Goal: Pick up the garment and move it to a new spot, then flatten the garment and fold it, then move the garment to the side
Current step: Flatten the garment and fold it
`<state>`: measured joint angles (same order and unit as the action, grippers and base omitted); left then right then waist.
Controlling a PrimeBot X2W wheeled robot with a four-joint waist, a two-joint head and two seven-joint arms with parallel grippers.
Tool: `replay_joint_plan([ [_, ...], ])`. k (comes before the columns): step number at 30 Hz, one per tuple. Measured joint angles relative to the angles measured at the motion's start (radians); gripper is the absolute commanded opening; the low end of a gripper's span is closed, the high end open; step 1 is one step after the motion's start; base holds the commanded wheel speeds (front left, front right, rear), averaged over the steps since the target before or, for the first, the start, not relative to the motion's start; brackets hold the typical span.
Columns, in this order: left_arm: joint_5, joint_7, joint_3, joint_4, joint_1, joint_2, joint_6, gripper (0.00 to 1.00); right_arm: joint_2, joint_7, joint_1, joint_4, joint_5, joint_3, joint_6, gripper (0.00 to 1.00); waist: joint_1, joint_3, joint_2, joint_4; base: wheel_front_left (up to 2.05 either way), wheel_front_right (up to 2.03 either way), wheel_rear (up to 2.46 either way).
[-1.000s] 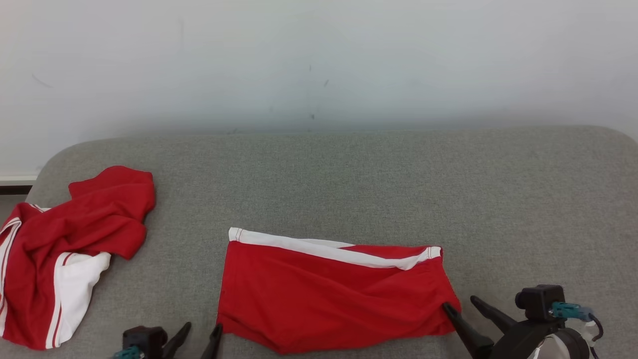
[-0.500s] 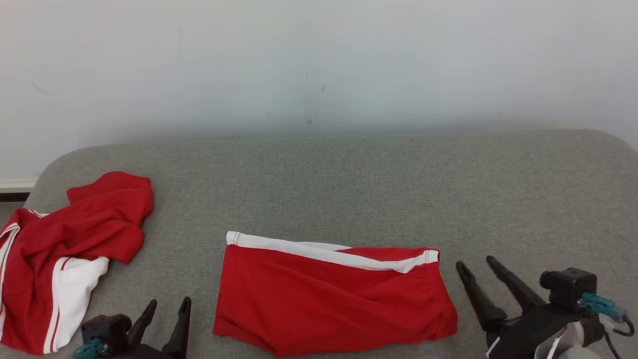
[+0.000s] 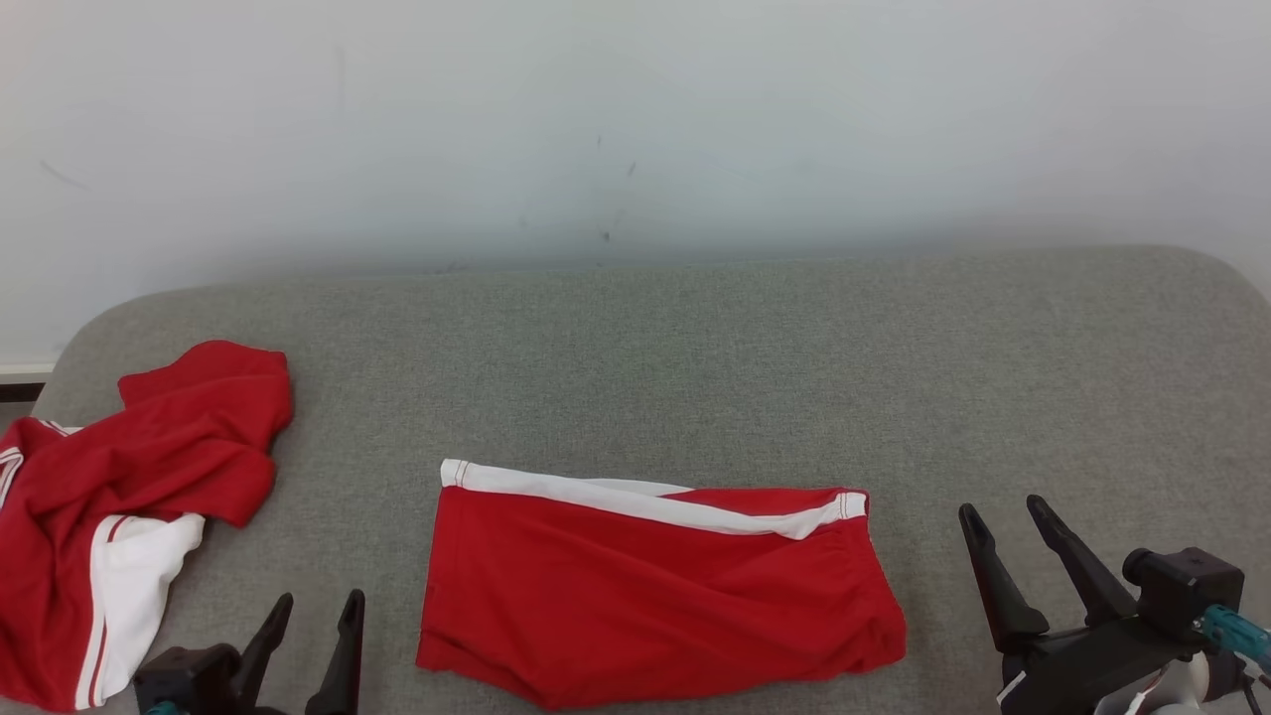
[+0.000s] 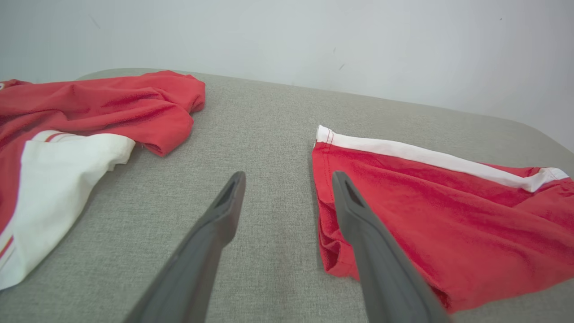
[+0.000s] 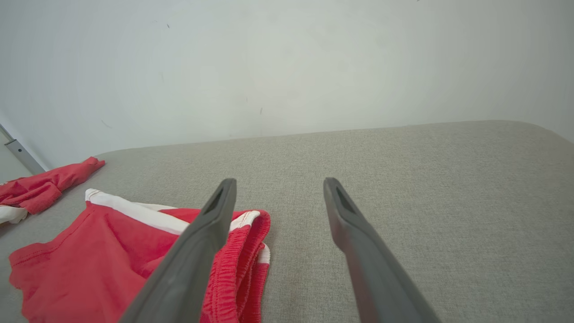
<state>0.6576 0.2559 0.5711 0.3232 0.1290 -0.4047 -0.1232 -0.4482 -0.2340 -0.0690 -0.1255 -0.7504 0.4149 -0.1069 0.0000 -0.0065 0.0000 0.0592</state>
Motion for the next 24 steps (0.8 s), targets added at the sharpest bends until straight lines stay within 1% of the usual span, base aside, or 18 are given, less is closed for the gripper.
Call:
replay_joint_plan([
  [6,-0.032,0.000,-0.082,-0.016,-0.029,0.021,0.000,1.00,0.015,-0.005,0.015,0.001,0.042,-0.004,-0.009,1.00,0.0000,0.008,0.0000,-0.001,0.00,0.00,0.00],
  [11,-0.090,0.000,-0.137,-0.028,-0.055,0.040,0.000,1.00,0.016,-0.006,0.024,-0.010,0.092,-0.008,-0.016,1.00,0.0000,0.013,0.0000,-0.002,0.00,0.00,0.00],
  [14,-0.113,0.000,-0.172,-0.047,-0.085,0.060,0.000,1.00,0.017,-0.012,0.025,-0.007,0.096,-0.030,-0.016,1.00,0.0000,0.015,0.0000,-0.007,0.00,0.00,0.00],
  [19,-0.159,0.000,-0.204,-0.075,-0.091,0.087,-0.001,1.00,0.019,-0.013,0.039,-0.001,0.100,-0.067,-0.016,1.00,0.0001,0.023,0.0000,-0.016,0.00,0.00,0.00],
  [22,-0.169,0.000,-0.216,-0.086,-0.100,0.094,-0.001,1.00,0.022,-0.013,0.043,0.000,0.100,-0.086,-0.017,1.00,0.0000,0.025,0.0000,-0.017,0.00,0.00,0.00],
  [24,-0.185,0.000,-0.238,-0.093,-0.115,0.099,-0.001,1.00,0.031,-0.014,0.039,0.007,0.069,-0.125,-0.017,1.00,0.0000,0.029,0.0000,-0.020,0.00,0.00,0.00],
])
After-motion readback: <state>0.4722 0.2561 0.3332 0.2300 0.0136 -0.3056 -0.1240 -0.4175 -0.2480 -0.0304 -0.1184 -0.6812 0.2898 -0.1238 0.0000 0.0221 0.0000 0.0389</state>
